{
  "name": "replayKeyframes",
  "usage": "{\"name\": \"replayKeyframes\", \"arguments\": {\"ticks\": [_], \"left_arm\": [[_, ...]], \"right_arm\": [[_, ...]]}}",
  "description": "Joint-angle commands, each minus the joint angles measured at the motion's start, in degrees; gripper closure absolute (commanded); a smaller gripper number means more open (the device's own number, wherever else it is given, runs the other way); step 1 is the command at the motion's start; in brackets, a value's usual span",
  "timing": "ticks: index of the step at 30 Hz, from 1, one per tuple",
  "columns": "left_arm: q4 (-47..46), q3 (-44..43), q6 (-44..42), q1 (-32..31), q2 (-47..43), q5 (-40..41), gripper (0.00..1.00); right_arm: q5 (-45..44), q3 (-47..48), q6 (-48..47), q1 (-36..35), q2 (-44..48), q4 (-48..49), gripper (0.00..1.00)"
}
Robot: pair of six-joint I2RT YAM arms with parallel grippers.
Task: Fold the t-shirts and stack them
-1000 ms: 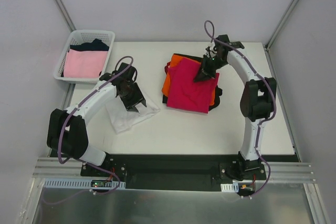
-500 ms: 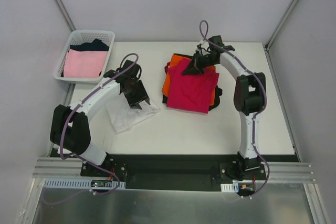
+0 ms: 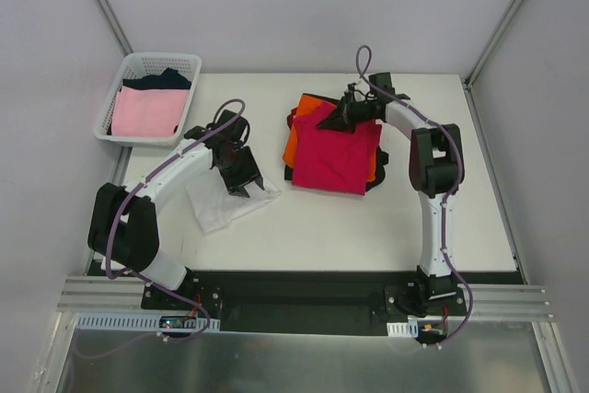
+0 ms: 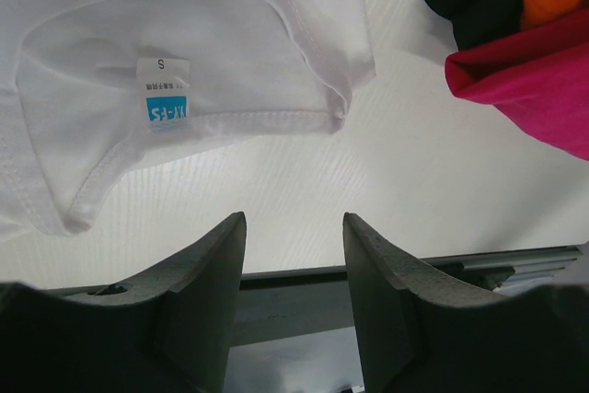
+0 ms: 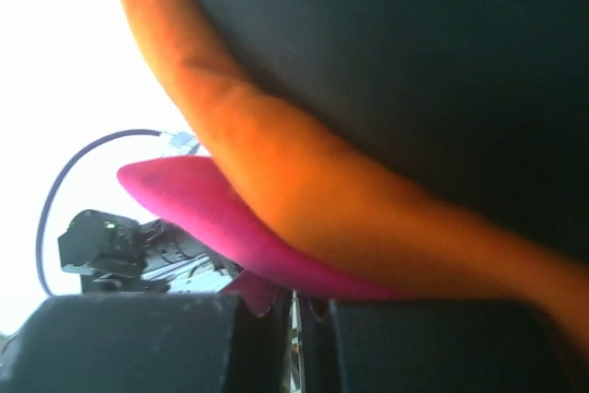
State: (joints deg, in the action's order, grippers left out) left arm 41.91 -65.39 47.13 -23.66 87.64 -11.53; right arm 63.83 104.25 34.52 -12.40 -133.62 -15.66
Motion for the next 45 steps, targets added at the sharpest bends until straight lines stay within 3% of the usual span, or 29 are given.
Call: {"name": "replayKeyframes", "arguments": {"ticks": [1,14,20,30,33,37,41,45], "left_arm": [[0.45,-0.09,0.59,-0.51,-0.54,-0.07,0.53],[0.54,-5.89,-1.61,-1.39,5.26,-1.57,0.54],[0.54,-6.07,-2.57,-1.48,5.79,-2.01,0.54],[0.54,-6.42,-3.19,-1.48,6.06,-2.36,0.54],[0.45,-6.33,-3.19,-1.48,6.14,-2.53,0.54],[0.45,-7.04,-3.19,-1.48,6.58,-2.8,0.54],[0.45,-7.48,-3.1,-1.65,6.5,-2.27,0.54],[0.54,-8.0,-2.93,-1.83,4.31,0.18,0.55]], "right_arm": [[-15.74,-5.1,-8.59,4.14,1.69,-14.74,0.99],[-20.94,-7.39,-14.13,11.69,5.13,-21.43,0.99],[-16.99,-5.64,-15.8,12.05,3.02,-23.26,0.99],[-21.39,-5.72,-18.96,14.69,4.78,-25.82,0.99],[-17.71,-4.23,-20.11,14.69,3.9,-26.09,0.93],[-8.58,-3.7,-20.02,14.16,4.42,-22.06,0.63],[-1.97,-5.63,-14.94,13.02,6.62,-13.89,0.52],[3.22,-10.8,-3.72,12.49,10.22,-1.42,0.44]]}}
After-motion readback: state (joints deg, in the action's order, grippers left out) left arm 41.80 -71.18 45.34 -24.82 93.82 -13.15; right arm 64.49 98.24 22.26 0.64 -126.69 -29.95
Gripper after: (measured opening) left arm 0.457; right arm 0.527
